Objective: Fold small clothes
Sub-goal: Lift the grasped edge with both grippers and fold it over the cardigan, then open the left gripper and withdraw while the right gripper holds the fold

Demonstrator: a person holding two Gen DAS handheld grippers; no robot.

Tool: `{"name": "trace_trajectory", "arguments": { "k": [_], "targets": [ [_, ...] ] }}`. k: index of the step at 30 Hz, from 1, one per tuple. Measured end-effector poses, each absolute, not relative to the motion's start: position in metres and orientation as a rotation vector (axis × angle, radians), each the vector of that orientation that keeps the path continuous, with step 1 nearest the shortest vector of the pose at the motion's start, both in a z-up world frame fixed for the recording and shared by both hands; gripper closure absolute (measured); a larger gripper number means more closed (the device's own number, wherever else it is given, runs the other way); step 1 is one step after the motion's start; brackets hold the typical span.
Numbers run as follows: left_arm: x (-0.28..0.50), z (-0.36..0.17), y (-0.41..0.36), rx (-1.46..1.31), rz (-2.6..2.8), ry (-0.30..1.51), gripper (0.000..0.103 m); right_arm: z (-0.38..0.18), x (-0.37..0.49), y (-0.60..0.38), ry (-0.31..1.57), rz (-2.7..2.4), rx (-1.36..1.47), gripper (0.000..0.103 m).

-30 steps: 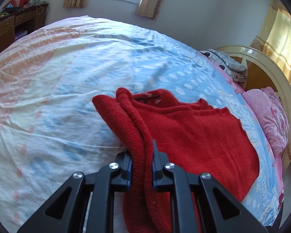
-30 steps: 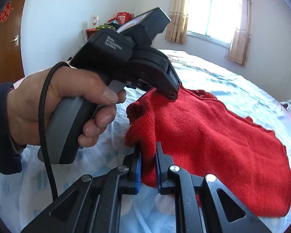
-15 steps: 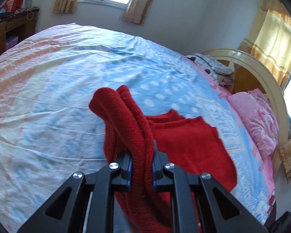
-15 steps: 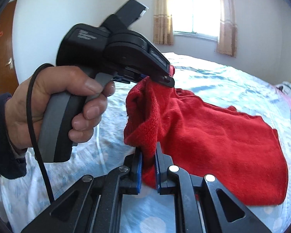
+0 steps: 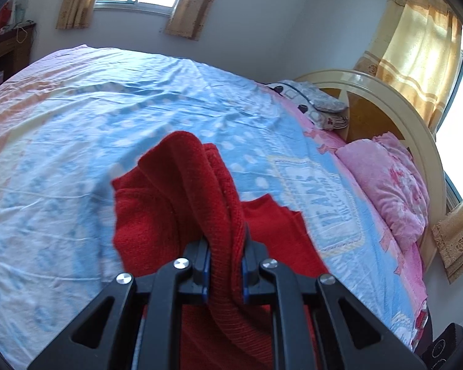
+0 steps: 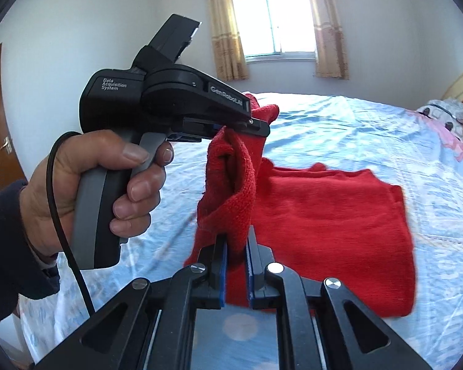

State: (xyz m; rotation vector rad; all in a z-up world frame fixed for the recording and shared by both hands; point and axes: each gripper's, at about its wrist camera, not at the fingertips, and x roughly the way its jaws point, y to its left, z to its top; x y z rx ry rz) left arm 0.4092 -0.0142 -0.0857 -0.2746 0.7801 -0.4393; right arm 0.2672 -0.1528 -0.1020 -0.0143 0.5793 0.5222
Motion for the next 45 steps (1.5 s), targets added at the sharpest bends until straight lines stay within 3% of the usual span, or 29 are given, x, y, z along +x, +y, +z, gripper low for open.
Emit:
{"name": "trace_trajectory", "arguments": {
  "k": [28, 37, 39, 41, 43, 45],
  "targets": [
    [0.436, -0.112, -0.167, -0.05, -0.508, 0.879, 0.088, -0.135, 0.284, -0.293, 0.743, 0.379, 0.242, 0.096],
    [0.421, -0.104, -0.175, 0.011, -0.503, 0.831, 0.081, -0.158, 0.293, -0.307, 0.821, 0.357, 0.313, 0.096],
    [0.41, -0.097, -0.167, 0.015, -0.514, 0.802, 0.074, -0.158, 0.292, -0.308, 0.826, 0.357, 0.314, 0.096],
    [0.396, -0.094, -0.154, 0.033, -0.5, 0.768, 0.051, -0.158, 0.292, -0.31, 0.827, 0.357, 0.32, 0.096],
    [0.38, -0.096, -0.137, 0.049, -0.472, 0.732, 0.042, -0.157, 0.29, -0.311, 0.826, 0.358, 0.321, 0.096],
    [0.367, -0.103, -0.122, 0.084, -0.439, 0.724, 0.041, -0.156, 0.288, -0.313, 0.825, 0.36, 0.324, 0.096]
  ]
}}
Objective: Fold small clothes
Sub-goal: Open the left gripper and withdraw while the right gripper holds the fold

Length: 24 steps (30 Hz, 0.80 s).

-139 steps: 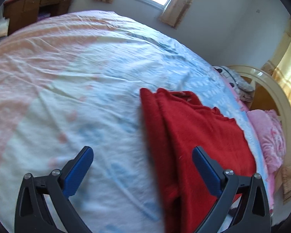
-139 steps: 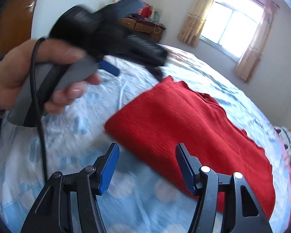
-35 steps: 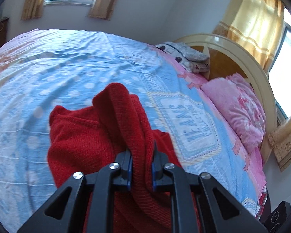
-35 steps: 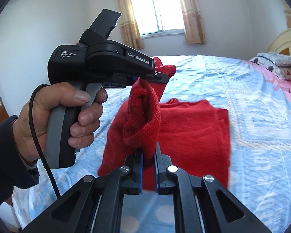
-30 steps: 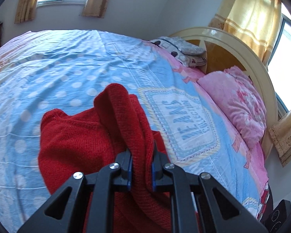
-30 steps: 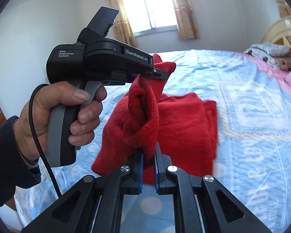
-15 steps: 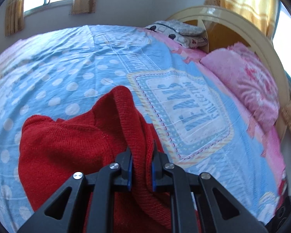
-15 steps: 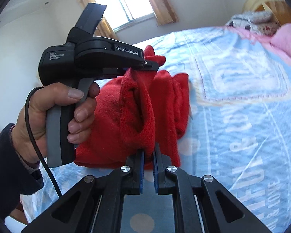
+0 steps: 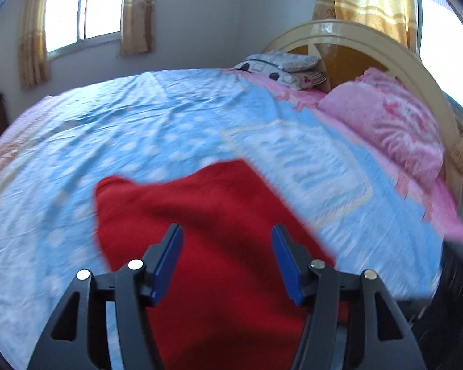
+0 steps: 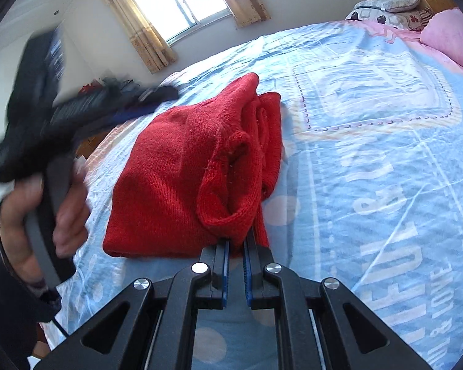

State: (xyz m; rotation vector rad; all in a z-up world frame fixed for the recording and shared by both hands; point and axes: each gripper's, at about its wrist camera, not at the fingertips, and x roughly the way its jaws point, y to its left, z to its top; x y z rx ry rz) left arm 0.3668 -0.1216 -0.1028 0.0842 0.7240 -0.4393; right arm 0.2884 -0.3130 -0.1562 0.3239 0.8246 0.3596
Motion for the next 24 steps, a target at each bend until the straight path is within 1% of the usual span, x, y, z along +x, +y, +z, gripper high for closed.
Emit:
{"name": "trace_trajectory", "arguments": {
  "k": [2, 3, 4, 5, 6, 7, 10, 11, 15, 17, 21, 22, 24],
  "targets": [
    [0.354, -0.113, -0.108, 0.131, -0.389, 0.712, 0.041, -0.154, 0.285, -0.316, 0.814, 0.354, 0.312, 0.096],
    [0.347, -0.117, -0.1, 0.138, -0.377, 0.7, 0.041, -0.151, 0.282, -0.318, 0.797, 0.355, 0.308, 0.091],
    [0.341, -0.12, -0.093, 0.133, -0.37, 0.694, 0.041, -0.148, 0.279, -0.321, 0.782, 0.345, 0.303, 0.082],
    [0.335, -0.126, -0.085, 0.118, -0.369, 0.692, 0.034, -0.146, 0.276, -0.325, 0.768, 0.323, 0.296, 0.075],
    [0.333, -0.13, -0.08, 0.107, -0.367, 0.691, 0.029, -0.142, 0.272, -0.33, 0.742, 0.293, 0.294, 0.061],
    [0.331, -0.134, -0.078, 0.099, -0.366, 0.691, 0.023, -0.138, 0.268, -0.338, 0.71, 0.277, 0.312, 0.057],
    [0.337, -0.149, -0.078, 0.078, -0.367, 0.72, 0.022, -0.125, 0.266, -0.355, 0.644, 0.241, 0.378, 0.057],
    [0.337, -0.152, -0.078, 0.071, -0.367, 0.723, 0.02, -0.12, 0.27, -0.356, 0.636, 0.241, 0.383, 0.057],
    [0.337, -0.157, -0.071, 0.007, -0.383, 0.729, 0.015, -0.099, 0.302, -0.346, 0.649, 0.287, 0.358, 0.057],
    [0.336, -0.16, -0.067, -0.014, -0.374, 0.728, 0.009, -0.093, 0.329, -0.336, 0.691, 0.323, 0.355, 0.057],
    [0.335, -0.162, -0.062, -0.046, -0.375, 0.734, 0.006, -0.11, 0.393, -0.318, 0.848, 0.347, 0.389, 0.057],
    [0.336, -0.162, -0.062, -0.052, -0.375, 0.735, 0.005, -0.117, 0.404, -0.317, 0.877, 0.336, 0.4, 0.066],
    [0.336, -0.163, -0.059, -0.068, -0.387, 0.741, 0.004, -0.129, 0.415, -0.311, 0.927, 0.329, 0.391, 0.094]
  ]
}}
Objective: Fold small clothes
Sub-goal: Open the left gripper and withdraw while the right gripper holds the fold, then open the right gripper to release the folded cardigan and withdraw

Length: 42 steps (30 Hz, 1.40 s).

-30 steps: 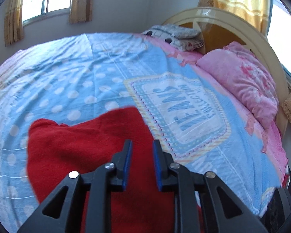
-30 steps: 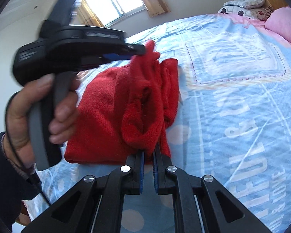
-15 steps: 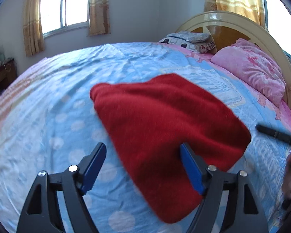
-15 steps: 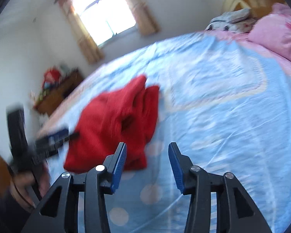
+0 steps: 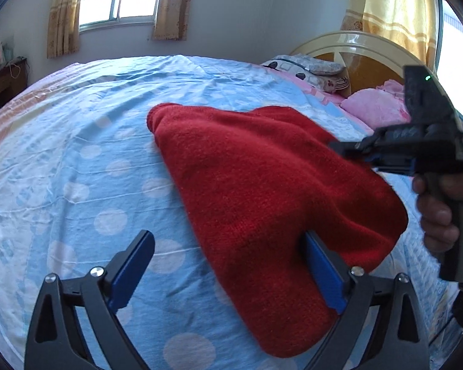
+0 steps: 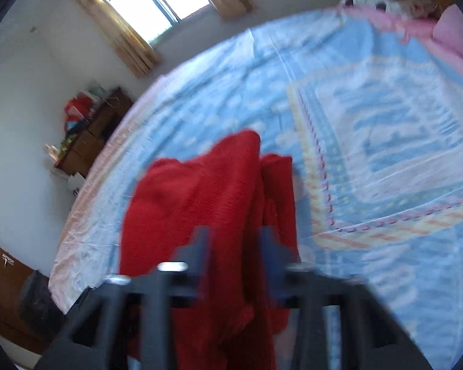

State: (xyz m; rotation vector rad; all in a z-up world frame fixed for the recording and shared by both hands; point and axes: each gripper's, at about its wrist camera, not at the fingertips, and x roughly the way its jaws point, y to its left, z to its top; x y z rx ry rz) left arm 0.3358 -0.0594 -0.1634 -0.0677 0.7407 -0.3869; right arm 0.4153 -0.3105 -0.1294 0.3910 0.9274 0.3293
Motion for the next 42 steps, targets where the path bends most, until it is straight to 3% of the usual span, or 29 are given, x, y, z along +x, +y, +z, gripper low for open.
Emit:
{"name": "trace_trajectory", "arguments": {
  "k": [14, 15, 16, 17, 23, 29, 32, 33, 34, 38, 39, 42],
  "targets": [
    [0.339, -0.171, -0.067, -0.061, -0.445, 0.807, 0.0, -0.143, 0.395, -0.326, 0.853, 0.221, 0.351, 0.094],
    [0.339, -0.171, -0.066, -0.061, -0.442, 0.805, 0.0, -0.139, 0.396, -0.328, 0.838, 0.201, 0.348, 0.085],
    [0.339, -0.171, -0.065, -0.064, -0.441, 0.804, 0.0, -0.135, 0.394, -0.329, 0.827, 0.17, 0.341, 0.069],
    [0.339, -0.171, -0.065, -0.067, -0.44, 0.803, 0.0, -0.128, 0.39, -0.331, 0.805, 0.138, 0.334, 0.066],
    [0.341, -0.172, -0.064, -0.075, -0.451, 0.808, 0.0, -0.084, 0.359, -0.281, 0.688, 0.303, 0.192, 0.066],
    [0.339, -0.171, -0.058, -0.107, -0.455, 0.803, 0.0, -0.12, 0.377, -0.208, 0.859, 0.356, -0.037, 0.066],
    [0.338, -0.17, -0.051, -0.153, -0.476, 0.794, 0.0, -0.144, 0.388, -0.231, 0.89, 0.351, 0.047, 0.072],
    [0.338, -0.17, -0.047, -0.177, -0.484, 0.788, 0.0, -0.146, 0.389, -0.242, 0.88, 0.36, 0.08, 0.086],
    [0.338, -0.17, -0.043, -0.205, -0.488, 0.783, 0.0, -0.148, 0.39, -0.252, 0.881, 0.364, 0.117, 0.091],
    [0.338, -0.169, -0.027, -0.306, -0.468, 0.759, 0.0, -0.145, 0.384, -0.267, 0.861, 0.418, 0.167, 0.091],
    [0.336, -0.167, -0.023, -0.327, -0.453, 0.735, 0.0, -0.139, 0.377, -0.266, 0.836, 0.411, 0.158, 0.086],
    [0.342, -0.161, -0.025, -0.315, -0.439, 0.736, 0.0, -0.117, 0.354, -0.272, 0.739, 0.437, 0.184, 0.052]
  ]
}}
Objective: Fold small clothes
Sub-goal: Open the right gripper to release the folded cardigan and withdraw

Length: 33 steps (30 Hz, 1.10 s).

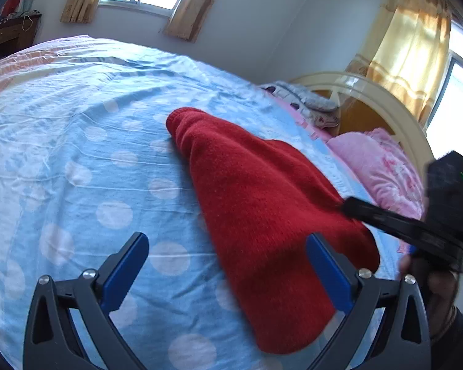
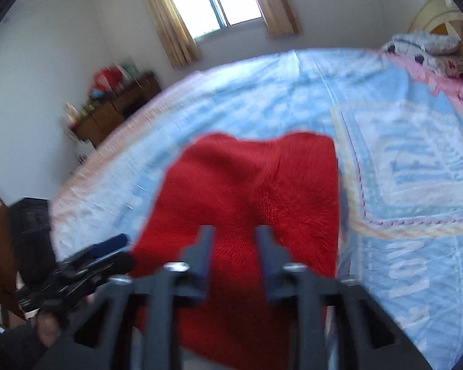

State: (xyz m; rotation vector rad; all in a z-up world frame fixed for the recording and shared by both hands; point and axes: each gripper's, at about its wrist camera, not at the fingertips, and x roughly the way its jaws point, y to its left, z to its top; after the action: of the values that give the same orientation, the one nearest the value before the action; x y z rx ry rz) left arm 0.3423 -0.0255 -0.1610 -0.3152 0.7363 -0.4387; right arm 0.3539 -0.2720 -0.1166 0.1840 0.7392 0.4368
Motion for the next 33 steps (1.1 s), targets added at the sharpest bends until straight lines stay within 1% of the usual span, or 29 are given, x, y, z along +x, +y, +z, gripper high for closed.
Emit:
{"name": "trace_trajectory", "arguments": {
  "k": [2, 4, 8, 11, 12, 13, 15, 20, 26, 30, 33],
  "targets": [
    [0.351, -0.161, -0.036, -0.271, -0.425, 0.767, 0.0, -0.114, 0.347, -0.274, 0.72, 0.379, 0.139, 0.051],
    [0.361, -0.161, -0.05, -0.211, -0.405, 0.8, 0.0, -0.135, 0.355, -0.278, 0.824, 0.329, 0.108, 0.051],
    [0.367, -0.162, -0.073, -0.1, -0.393, 0.799, 0.0, -0.147, 0.356, -0.289, 0.816, 0.328, 0.113, 0.051],
    [0.367, -0.168, -0.075, -0.092, -0.394, 0.813, 0.0, -0.155, 0.355, -0.297, 0.812, 0.336, 0.145, 0.045],
    [0.367, -0.169, -0.072, -0.105, -0.398, 0.812, 0.0, -0.158, 0.355, -0.301, 0.821, 0.339, 0.161, 0.037],
    [0.367, -0.17, -0.069, -0.122, -0.403, 0.817, 0.0, -0.163, 0.358, -0.305, 0.839, 0.347, 0.188, 0.035],
    [0.369, -0.172, -0.066, -0.151, -0.415, 0.827, 0.0, -0.171, 0.363, -0.317, 0.855, 0.388, 0.296, 0.035],
    [0.368, -0.172, -0.066, -0.167, -0.414, 0.828, 0.0, -0.16, 0.357, -0.316, 0.813, 0.402, 0.263, 0.035],
    [0.368, -0.172, -0.065, -0.17, -0.408, 0.828, 0.0, -0.147, 0.366, -0.351, 0.771, 0.338, 0.356, 0.033],
    [0.369, -0.173, -0.064, -0.182, -0.413, 0.835, 0.0, -0.157, 0.391, -0.375, 0.829, 0.321, 0.474, 0.033],
    [0.37, -0.173, -0.065, -0.183, -0.413, 0.836, 0.0, -0.162, 0.404, -0.379, 0.863, 0.357, 0.511, 0.033]
  ]
}}
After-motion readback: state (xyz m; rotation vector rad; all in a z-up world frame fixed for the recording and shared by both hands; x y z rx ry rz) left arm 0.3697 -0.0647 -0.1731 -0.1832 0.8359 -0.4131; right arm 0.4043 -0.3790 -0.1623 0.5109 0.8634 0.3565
